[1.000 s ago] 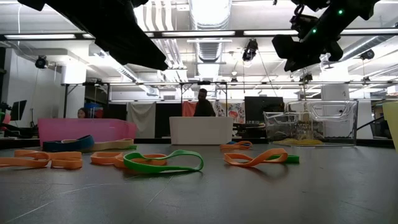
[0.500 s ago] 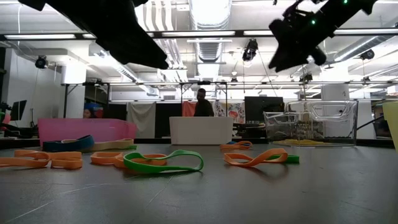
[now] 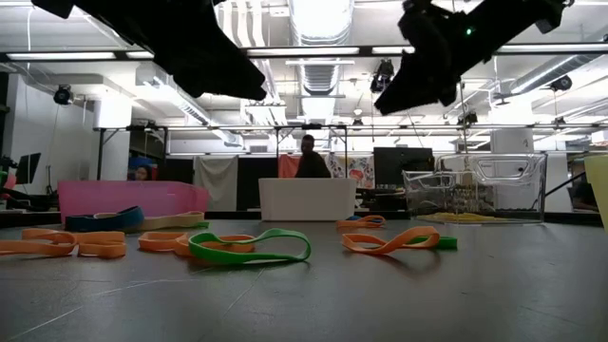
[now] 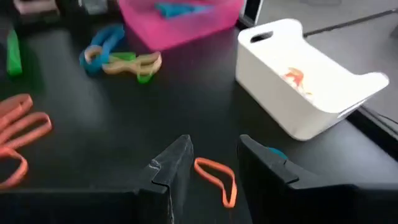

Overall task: Sort rubber bands into baskets
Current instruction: Put the orange rubber band into the white bin

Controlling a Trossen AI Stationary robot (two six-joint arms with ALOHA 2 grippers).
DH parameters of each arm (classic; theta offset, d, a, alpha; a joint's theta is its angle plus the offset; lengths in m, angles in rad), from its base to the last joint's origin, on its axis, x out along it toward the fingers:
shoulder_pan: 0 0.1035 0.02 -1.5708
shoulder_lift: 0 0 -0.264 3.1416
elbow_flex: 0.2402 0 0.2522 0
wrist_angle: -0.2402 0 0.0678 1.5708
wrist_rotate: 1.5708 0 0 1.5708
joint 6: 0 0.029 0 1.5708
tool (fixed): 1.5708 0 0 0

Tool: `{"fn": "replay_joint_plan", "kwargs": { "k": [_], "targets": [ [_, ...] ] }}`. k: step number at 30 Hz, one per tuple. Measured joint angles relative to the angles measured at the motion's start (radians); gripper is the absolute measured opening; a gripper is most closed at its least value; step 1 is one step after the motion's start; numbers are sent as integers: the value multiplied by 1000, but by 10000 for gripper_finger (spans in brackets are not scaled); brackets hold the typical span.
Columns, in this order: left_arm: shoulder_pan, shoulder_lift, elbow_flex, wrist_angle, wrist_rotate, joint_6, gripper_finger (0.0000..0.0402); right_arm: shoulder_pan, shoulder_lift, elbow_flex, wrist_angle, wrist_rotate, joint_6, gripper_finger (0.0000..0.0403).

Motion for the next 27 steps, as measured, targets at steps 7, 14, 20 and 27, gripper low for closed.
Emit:
{"fn": "replay_joint_plan", "kwargs": {
  "k": [7, 14, 20, 27],
  "targets": [
    [0, 0, 0, 1, 0, 0, 176, 10, 110, 34, -2, -148, -107, 123],
    [0, 0, 0, 1, 0, 0, 176, 12, 184, 73, -7, -168, -145, 123],
    [0, 0, 0, 1, 0, -1, 176, 11, 187, 78, -6, -168, -146, 123],
    [0, 0, 0, 1, 0, -1, 176, 11, 184, 78, -6, -168, -149, 123]
  ]
}}
